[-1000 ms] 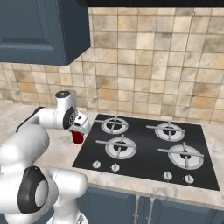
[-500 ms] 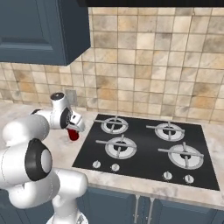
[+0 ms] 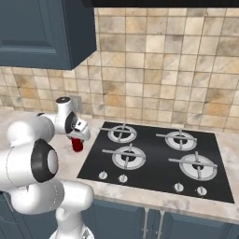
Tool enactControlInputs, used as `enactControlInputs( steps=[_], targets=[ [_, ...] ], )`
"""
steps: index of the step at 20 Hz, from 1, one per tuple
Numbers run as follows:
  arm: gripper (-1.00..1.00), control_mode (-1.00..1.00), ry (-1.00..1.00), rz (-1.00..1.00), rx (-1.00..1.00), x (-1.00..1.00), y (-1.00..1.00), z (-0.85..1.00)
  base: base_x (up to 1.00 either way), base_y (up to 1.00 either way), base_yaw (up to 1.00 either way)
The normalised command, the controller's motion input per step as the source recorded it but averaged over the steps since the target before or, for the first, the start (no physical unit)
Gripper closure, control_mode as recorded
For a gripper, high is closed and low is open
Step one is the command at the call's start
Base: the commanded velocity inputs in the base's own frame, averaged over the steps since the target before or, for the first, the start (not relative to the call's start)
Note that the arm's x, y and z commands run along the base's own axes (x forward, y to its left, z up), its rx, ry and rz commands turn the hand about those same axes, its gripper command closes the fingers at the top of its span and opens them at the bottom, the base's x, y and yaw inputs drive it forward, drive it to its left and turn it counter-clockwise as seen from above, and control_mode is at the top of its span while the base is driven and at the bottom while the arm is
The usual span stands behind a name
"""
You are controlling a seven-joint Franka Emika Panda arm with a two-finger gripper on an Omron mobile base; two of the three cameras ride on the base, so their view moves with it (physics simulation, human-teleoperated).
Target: Four empty soda cans are scattered around the kitchen. Gather all the cans and cluster them next to the stove for recycling.
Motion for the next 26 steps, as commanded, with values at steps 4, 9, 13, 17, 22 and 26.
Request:
enactControlInputs(
  steps=[4, 9, 13, 17, 22, 26],
  targets=[
    [1.00, -1.00, 0.04, 0.02, 0.00, 0.03, 0.00, -0.28, 0.00, 0.00, 0.00],
    [1.00, -1.00, 0.00, 0.01, 0.00, 0.00, 0.03, -0.24, 0.00, 0.00, 0.00],
    [1.00, -1.00, 0.03, 0.03, -0.01, 0.04, 0.01, -0.32, 0.00, 0.00, 0.00],
    [1.00, -1.00, 0.05, 0.04, 0.00, 0.02, 0.00, -0.39, 0.00, 0.00, 0.00],
    [1.00, -1.00, 0.01, 0.02, -0.01, 0.03, 0.00, -0.22, 0.00, 0.00, 0.00],
    [1.00, -1.00, 0.00, 0.00, 0.00, 0.00, 0.00, -0.02, 0.00, 0.00, 0.00]
  ],
)
